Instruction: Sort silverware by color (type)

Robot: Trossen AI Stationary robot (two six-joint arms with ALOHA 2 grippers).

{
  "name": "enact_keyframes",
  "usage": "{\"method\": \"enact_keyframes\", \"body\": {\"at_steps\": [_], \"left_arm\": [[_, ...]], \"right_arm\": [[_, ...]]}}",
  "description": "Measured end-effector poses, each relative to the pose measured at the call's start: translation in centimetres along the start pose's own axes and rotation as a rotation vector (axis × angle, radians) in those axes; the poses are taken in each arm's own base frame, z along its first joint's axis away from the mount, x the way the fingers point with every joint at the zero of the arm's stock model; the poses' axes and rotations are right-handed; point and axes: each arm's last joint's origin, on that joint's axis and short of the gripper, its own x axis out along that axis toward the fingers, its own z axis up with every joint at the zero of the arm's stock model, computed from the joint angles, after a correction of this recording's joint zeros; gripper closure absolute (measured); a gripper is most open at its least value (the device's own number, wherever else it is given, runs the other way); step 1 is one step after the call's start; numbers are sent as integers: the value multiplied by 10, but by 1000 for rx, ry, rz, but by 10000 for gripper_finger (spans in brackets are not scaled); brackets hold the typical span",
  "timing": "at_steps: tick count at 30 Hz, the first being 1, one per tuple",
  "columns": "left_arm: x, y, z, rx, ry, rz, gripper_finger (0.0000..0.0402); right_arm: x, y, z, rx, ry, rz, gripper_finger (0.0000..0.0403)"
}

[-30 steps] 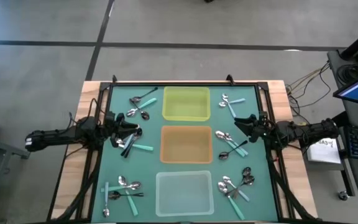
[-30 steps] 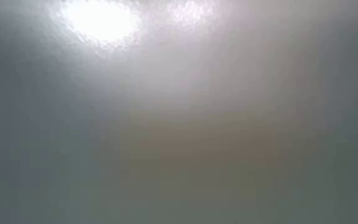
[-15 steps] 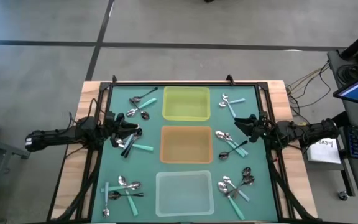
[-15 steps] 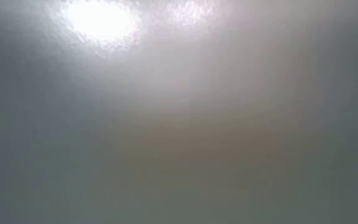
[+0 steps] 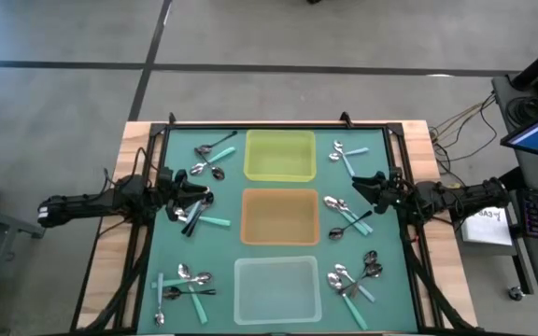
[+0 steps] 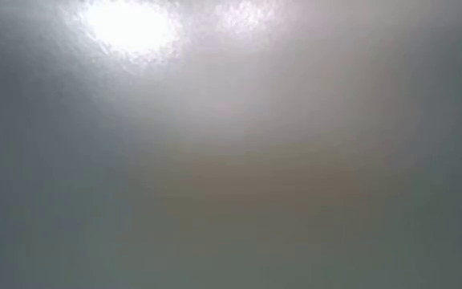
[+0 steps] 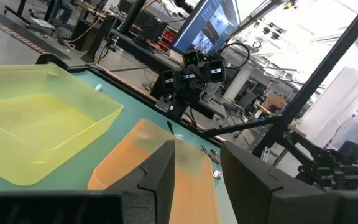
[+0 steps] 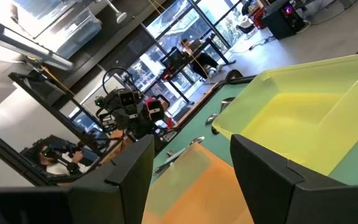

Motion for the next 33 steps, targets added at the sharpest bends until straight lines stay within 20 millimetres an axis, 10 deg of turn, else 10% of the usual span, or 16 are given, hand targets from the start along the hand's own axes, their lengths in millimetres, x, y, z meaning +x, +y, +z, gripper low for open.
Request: {"method": "enact_keyframes", "body": {"at_steps": [33], "left_arm": [[0,0,0,0,0,0,290]], "right_arm": [[0,4,0,-76,48,83,199]]}}
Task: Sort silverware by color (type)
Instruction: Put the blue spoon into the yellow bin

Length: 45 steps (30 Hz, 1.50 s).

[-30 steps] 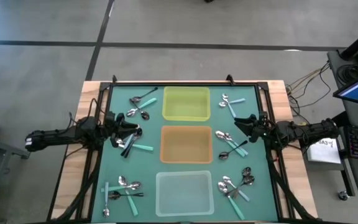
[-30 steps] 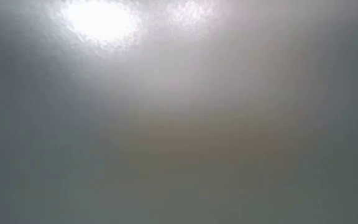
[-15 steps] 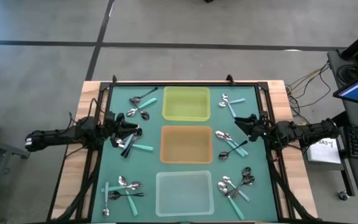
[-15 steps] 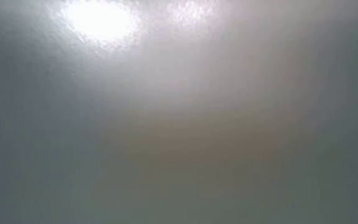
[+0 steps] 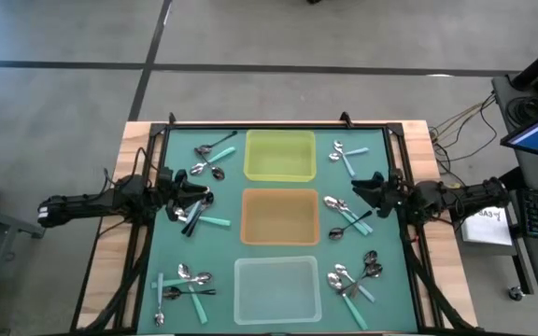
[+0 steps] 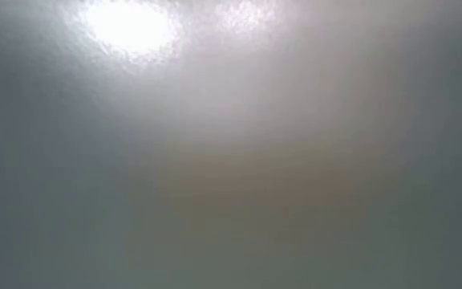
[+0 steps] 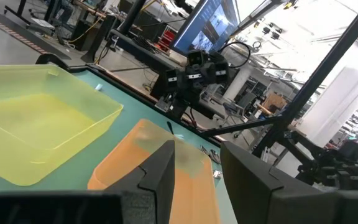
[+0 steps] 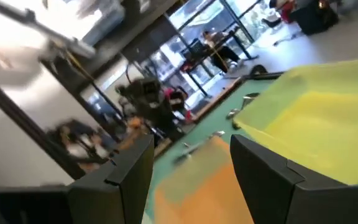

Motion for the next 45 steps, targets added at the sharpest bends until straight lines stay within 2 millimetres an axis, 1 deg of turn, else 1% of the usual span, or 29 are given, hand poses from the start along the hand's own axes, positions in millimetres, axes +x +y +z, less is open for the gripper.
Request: {"method": "enact_keyframes", "body": {"at_steps": [5,7,10,12,16,18,21,26,31,35,38,41,45], "left_arm": [[0,0,0,0,0,0,290],[0,0,0,0,0,0,290],[0,0,0,0,0,0,290],[0,0,0,0,0,0,290],[0,0,0,0,0,0,290],[0,0,0,0,0,0,290],[0,0,0,0,0,0,290],[0,0,0,0,0,0,290],[0,0,0,0,0,0,290],[0,0,0,0,0,0,290],[0,0,0,0,0,0,290],[0,0,0,0,0,0,290],[0,0,0,0,0,0,290]], "right_arm": [[2,0,9,-27,-33,-225,199],[3,1,13,-68,-14,-296,199],[7,5,21,-133,55,-395,199],[9,5,25,-145,123,-495,199],[16,-2,30,-94,268,-799,199],[22,-5,32,-96,333,-952,199],[34,-10,38,-97,399,-1091,199],[60,-21,50,29,500,-1182,199],[83,-43,58,113,639,-1245,199],[98,-62,60,113,745,-1291,200],[110,-71,66,98,759,-1302,200],[119,-81,64,88,813,-1310,200],[132,-96,62,71,826,-1299,200]]}}
